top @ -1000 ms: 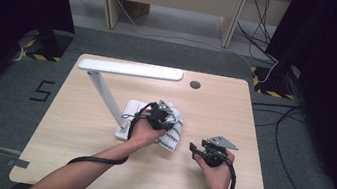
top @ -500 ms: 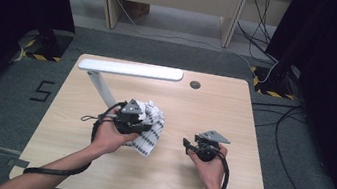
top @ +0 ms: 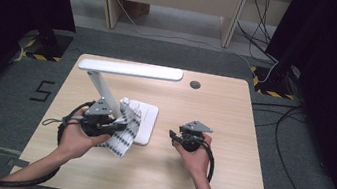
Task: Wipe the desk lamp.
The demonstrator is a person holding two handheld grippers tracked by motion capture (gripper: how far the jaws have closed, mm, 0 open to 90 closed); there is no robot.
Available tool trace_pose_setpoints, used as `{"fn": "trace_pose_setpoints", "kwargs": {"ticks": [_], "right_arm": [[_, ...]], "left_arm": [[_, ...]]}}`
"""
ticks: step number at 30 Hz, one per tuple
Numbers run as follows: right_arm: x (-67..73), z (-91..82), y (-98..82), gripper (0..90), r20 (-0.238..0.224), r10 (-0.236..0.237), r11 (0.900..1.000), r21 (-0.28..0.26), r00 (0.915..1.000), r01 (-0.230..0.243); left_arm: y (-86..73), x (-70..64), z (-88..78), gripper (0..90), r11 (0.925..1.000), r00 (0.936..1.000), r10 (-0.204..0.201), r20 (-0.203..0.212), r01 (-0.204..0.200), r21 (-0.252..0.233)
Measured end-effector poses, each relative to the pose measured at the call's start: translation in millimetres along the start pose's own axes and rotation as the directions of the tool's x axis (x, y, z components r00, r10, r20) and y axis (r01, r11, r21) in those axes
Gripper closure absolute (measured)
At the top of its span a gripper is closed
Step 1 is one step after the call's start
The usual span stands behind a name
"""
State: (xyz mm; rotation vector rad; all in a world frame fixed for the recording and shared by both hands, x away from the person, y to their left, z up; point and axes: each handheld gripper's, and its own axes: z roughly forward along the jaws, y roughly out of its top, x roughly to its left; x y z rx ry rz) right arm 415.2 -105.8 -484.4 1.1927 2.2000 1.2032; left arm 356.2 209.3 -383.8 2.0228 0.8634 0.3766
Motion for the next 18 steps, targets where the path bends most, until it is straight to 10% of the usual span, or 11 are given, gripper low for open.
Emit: {"fn": "trace_pose_setpoints", "kwargs": {"ticks": [18], "right_arm": [[55.8,56.3,27.7,79.8,-0.101,-0.117,0.993,0.018,0.9881,0.119]], "left_arm": [[-16.4,17.7,-67.8,77.8,0.9942,0.9966,-0.028,-0.078,0.02,-0.106]]}}
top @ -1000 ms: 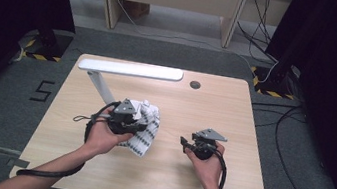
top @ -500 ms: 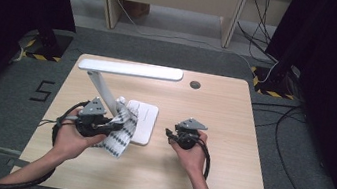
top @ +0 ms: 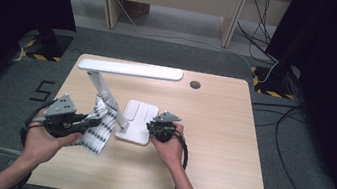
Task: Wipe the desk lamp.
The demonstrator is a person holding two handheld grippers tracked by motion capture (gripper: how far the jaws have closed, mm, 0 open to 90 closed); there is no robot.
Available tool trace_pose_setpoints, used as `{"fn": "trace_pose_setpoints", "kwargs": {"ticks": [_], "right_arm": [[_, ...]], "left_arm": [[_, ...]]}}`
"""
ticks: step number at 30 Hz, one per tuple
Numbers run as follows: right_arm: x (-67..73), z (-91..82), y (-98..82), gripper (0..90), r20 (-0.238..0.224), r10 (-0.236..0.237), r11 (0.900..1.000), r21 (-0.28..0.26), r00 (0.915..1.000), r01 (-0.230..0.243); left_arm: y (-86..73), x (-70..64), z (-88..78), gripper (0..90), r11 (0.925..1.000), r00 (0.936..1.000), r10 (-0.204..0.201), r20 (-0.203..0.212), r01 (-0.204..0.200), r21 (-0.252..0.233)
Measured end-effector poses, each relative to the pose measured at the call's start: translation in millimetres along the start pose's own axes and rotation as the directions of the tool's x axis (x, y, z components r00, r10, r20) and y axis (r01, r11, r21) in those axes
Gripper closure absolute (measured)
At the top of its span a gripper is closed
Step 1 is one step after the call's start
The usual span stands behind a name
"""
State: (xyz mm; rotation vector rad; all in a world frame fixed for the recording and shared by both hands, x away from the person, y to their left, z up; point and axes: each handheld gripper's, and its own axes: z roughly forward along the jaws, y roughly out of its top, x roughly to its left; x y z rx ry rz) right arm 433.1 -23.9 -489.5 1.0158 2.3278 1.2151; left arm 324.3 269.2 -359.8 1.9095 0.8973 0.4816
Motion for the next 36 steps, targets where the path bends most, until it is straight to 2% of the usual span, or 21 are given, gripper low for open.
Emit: {"fn": "trace_pose_setpoints", "kwargs": {"ticks": [8,14,25,32,36], "right_arm": [[7.2,15.8,-0.1,82.4,-0.009,-0.004,1.0,0.017,0.9999,0.004],[11.1,24.5,-0.9,85.4,-0.02,-0.001,1.0,0.022,0.9998,0.002],[13.8,32.6,0.3,86.3,-0.024,-0.001,0.999,0.032,0.9997,0.001],[15.0,35.6,0.2,87.0,-0.03,-0.004,1.0,0.031,0.9996,0.005],[15.8,35.2,-1.7,87.8,-0.029,0.007,1.0,0.022,0.9996,-0.006]], "left_arm": [[9.2,10.5,-28.0,77.8,0.9984,0.9984,-0.012,-0.055,0.009,-0.056],[19.3,25.4,-45.2,77.8,0.9954,0.994,-0.024,-0.107,0.013,-0.095],[36.0,37.3,-62.6,77.8,0.9907,0.9874,-0.021,-0.157,-0.001,-0.136],[42.5,40.2,-74.5,77.8,0.99,0.9836,-0.012,-0.18,-0.014,-0.14],[46.0,47.6,-82.6,77.8,0.9894,0.978,-0.013,-0.208,-0.018,-0.144]]}}
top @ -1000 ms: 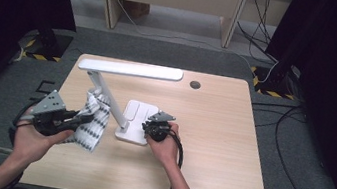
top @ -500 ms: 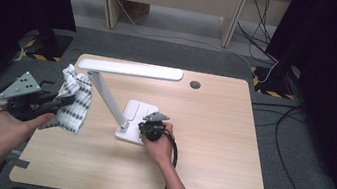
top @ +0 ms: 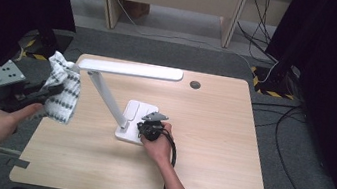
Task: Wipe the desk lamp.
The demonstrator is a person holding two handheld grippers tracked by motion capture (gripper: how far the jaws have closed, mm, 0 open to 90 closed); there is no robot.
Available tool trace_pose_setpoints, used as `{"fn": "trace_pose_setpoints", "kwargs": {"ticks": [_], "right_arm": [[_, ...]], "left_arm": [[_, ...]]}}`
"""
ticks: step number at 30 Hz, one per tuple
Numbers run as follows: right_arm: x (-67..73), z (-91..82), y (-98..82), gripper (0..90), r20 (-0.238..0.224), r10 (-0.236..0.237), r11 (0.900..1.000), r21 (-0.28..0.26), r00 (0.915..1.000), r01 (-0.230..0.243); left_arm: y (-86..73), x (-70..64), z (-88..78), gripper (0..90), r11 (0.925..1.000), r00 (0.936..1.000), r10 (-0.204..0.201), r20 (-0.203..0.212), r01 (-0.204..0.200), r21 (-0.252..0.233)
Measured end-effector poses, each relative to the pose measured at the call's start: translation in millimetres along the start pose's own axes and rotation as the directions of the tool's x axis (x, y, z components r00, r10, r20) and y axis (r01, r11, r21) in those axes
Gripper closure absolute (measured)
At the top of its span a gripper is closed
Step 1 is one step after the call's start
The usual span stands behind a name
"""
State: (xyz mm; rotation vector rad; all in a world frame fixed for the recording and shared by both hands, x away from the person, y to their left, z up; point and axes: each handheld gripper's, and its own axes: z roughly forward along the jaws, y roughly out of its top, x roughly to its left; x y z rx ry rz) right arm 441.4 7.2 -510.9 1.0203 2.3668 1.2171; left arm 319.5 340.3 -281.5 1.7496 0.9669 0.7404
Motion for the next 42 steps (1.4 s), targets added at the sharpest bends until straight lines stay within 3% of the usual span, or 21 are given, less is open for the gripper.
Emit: {"fn": "trace_pose_setpoints", "kwargs": {"ticks": [7,13,19,30,42], "right_arm": [[0.2,0.4,-0.7,89.1,-0.002,-0.007,1.0,-0.005,1.0,0.007],[-0.2,0.2,-2.3,89.9,-0.006,-0.002,1.0,-0.013,1.0,0.002],[0.3,0.2,-3.2,90.0,-0.005,-0.001,1.0,-0.019,1.0,0.001],[1.1,0.3,-3.2,90.0,0.002,-0.008,1.0,-0.021,1.0,0.009],[0.5,0.5,-3.8,90.0,-0.001,-0.007,1.0,-0.026,1.0,0.007]], "left_arm": [[14.0,11.2,-4.0,77.8,0.9998,0.9994,0.011,-0.032,-0.011,-0.017],[37.0,23.9,6.6,77.8,0.9995,0.9983,0.013,-0.057,-0.015,-0.027],[48.5,29.1,24.5,77.8,0.9996,0.997,0.014,-0.076,-0.016,-0.023],[69.6,22.3,50.3,77.8,0.9982,0.9942,0.061,-0.088,-0.06,0.006],[71.7,3.3,73.0,77.8,0.9931,0.9902,0.111,-0.085,-0.107,0.048]]}}
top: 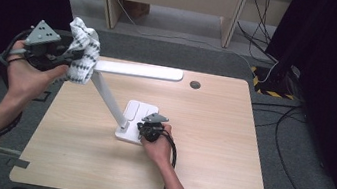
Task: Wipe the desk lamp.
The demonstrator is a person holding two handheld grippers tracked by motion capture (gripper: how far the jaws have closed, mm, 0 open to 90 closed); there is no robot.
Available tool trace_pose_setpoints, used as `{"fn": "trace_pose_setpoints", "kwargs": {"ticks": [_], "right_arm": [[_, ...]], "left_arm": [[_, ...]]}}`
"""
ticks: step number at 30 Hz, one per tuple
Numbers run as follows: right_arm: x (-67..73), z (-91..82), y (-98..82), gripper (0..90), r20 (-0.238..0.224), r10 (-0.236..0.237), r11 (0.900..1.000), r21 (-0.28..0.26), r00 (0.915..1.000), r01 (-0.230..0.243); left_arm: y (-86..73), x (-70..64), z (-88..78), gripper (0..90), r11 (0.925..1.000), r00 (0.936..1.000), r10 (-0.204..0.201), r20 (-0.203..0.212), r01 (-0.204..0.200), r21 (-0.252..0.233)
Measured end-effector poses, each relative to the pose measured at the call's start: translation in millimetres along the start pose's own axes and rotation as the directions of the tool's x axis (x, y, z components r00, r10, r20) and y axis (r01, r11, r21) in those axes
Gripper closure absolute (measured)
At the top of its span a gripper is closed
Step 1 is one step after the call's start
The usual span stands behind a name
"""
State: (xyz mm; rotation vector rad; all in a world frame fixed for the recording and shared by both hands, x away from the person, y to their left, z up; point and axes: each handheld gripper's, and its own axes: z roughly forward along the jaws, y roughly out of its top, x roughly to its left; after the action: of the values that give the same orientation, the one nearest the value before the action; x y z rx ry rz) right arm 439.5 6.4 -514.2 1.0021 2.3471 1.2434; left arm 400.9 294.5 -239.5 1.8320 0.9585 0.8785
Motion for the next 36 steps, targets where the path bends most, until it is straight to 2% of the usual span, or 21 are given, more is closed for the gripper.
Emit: {"fn": "trace_pose_setpoints", "kwargs": {"ticks": [6,12,15,18,24,29,36], "right_arm": [[0.1,0.0,-0.6,90.0,0.001,-0.002,1.0,-0.004,1.0,0.002],[0.4,0.0,-1.0,90.0,0.001,0.0,1.0,-0.007,1.0,0.0],[0.3,0.0,-1.6,90.0,0.002,0.0,1.0,-0.011,1.0,0.0],[1.2,-0.1,-1.9,90.0,0.006,0.001,1.0,-0.013,1.0,-0.001],[1.2,-0.1,-1.9,90.0,0.006,0.002,1.0,-0.013,1.0,-0.002],[1.6,-0.1,-1.9,90.0,0.008,0.0,1.0,-0.013,1.0,0.0],[1.2,0.0,-1.9,90.0,0.006,0.003,1.0,-0.014,1.0,-0.003]], "left_arm": [[-2.0,-5.9,4.1,77.8,0.9998,0.9998,0.017,-0.008,-0.017,0.006],[-5.9,-10.2,4.5,77.8,0.9999,0.9999,0.009,-0.013,-0.009,-0.011],[-5.9,-13.0,4.6,77.7,0.9996,0.9999,-0.009,-0.006,0.009,-0.026],[-5.9,-21.4,5.0,77.6,0.9989,0.999,0.024,-0.037,-0.026,-0.039],[-1.8,-35.1,8.2,77.6,0.9971,0.9991,0.036,-0.023,-0.037,-0.066],[-0.9,-42.0,11.6,77.4,0.9954,0.9995,0.024,-0.022,-0.026,-0.092],[2.0,-47.6,13.8,77.3,0.9946,0.9998,0.018,-0.003,-0.018,-0.102]]}}
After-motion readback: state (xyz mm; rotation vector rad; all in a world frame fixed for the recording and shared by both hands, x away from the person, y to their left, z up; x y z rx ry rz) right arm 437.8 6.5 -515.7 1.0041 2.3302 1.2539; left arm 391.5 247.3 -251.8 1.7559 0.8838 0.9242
